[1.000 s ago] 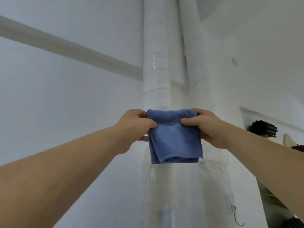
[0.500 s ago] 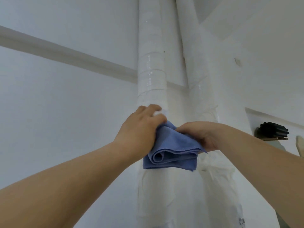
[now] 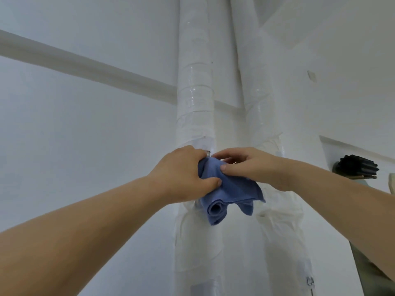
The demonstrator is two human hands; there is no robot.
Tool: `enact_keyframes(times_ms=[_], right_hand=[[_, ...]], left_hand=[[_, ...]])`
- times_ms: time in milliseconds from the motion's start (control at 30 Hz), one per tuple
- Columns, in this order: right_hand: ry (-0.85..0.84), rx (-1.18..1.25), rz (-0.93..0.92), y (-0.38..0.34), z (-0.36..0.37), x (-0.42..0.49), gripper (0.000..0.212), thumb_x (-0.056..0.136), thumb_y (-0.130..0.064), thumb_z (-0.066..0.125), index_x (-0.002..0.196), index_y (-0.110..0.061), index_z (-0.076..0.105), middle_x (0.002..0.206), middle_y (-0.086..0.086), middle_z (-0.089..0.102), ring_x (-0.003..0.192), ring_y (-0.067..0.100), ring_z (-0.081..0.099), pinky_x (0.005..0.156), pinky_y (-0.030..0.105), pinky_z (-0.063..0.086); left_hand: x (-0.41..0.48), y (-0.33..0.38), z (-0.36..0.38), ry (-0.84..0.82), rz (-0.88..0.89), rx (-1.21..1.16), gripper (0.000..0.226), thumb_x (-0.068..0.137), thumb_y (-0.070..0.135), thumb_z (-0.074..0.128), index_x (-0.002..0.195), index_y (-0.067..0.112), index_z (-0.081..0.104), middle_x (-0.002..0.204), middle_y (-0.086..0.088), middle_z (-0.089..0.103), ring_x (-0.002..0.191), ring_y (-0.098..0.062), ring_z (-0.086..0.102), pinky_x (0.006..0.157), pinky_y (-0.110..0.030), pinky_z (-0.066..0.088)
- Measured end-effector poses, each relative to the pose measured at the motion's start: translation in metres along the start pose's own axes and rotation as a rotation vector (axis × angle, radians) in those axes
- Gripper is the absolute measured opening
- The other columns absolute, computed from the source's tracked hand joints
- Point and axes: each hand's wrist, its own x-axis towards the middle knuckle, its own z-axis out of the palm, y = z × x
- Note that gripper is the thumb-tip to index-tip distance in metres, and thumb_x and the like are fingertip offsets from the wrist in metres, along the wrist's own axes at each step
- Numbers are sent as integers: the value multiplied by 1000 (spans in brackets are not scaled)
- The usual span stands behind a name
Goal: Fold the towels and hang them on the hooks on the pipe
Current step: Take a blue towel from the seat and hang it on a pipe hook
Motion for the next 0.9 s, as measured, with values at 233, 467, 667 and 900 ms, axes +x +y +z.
enact_keyframes(times_ms=[233, 467, 667, 900], right_hand=[[40, 85, 12, 12, 17, 2, 25, 96, -27, 70, 121, -28, 68, 114, 2, 77, 109, 20, 73, 102, 43, 57], [245, -46, -73, 7, 29, -9, 30, 94, -28, 70, 122, -35, 62, 114, -4, 71, 95, 14, 73, 88, 35, 62], [198, -65, -83, -3, 19, -9, 31, 90, -18, 68, 113, -39, 72, 106, -15, 76, 97, 8, 73, 93, 35, 60], [284, -202, -170, 11, 33, -11, 38, 85, -23, 77, 118, -39, 68, 105, -18, 75, 96, 0, 70, 89, 28, 59]], left_hand=[[-24, -6, 13, 63, -8, -192, 38, 86, 43, 66, 122, 36, 59, 103, 15, 69, 91, -7, 64, 81, -30, 56], [-39, -9, 15, 59, -29, -196, 26, 97, 31, 53, 122, 35, 55, 112, 18, 62, 98, -11, 62, 84, -28, 51], [-37, -7, 14, 63, 34, -99, 29, 100, 34, 49, 127, 31, 58, 129, 19, 56, 105, -11, 60, 92, -33, 52], [-47, -6, 21, 11, 38, -20, 51, 102, 38, 46, 153, 33, 41, 158, 19, 40, 138, -8, 43, 112, -28, 40]])
